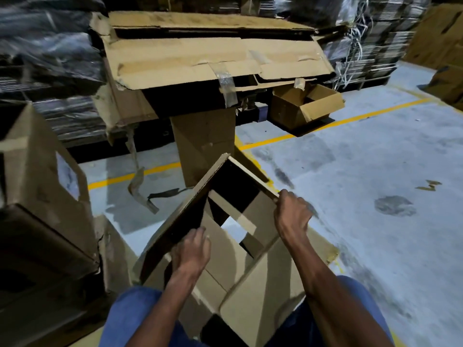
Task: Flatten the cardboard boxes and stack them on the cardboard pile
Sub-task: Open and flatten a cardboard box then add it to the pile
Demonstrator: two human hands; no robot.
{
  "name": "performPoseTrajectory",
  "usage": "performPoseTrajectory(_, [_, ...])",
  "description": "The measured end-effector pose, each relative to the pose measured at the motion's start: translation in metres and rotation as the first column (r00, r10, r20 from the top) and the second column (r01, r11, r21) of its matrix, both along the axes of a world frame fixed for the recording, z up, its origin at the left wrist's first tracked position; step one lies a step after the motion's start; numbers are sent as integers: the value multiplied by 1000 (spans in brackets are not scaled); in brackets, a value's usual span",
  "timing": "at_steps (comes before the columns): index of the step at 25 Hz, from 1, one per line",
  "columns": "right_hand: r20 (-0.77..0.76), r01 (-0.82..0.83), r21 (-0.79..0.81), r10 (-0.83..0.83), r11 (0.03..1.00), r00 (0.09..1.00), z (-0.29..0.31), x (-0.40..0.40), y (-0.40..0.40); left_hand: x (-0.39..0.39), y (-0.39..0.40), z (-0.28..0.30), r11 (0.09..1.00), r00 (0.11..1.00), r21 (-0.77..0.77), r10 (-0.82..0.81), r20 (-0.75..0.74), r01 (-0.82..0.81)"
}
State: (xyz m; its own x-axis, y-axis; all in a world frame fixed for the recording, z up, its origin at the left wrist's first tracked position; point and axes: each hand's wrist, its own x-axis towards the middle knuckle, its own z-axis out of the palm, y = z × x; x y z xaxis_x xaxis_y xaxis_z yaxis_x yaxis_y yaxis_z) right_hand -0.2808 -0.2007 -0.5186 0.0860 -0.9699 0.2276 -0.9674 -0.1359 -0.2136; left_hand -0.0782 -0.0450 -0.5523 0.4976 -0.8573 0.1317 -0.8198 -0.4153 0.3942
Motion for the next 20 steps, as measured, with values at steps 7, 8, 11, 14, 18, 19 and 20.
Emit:
performPoseTrajectory(7, [127,-60,-102,73,993,989,33,-15,8,21,-31,19,939,970,-294,-119,210,179])
performPoseTrajectory(8, [145,-61,-101,75,993,986,34,-18,7,30,-35,23,925,955,-324,-110,275,200])
performPoseTrajectory(11, [208,-82,-109,104,991,973,35,-19,1,46,-42,29,916,909,-345,-48,415,206])
performPoseTrajectory(14, [224,-121,-147,152,982,963,34,-18,-5,45,-44,30,912,928,-396,51,368,107])
performPoseTrajectory(18, [265,-169,-172,211,971,941,29,-24,-10,41,-55,43,903,981,-425,138,133,-69])
performPoseTrajectory(19, [279,-171,-179,217,969,935,29,-26,-11,42,-58,44,900,983,-427,149,104,-91])
performPoseTrajectory(20, [289,-177,-188,227,966,930,29,-28,-12,43,-60,46,900,984,-427,148,99,-92])
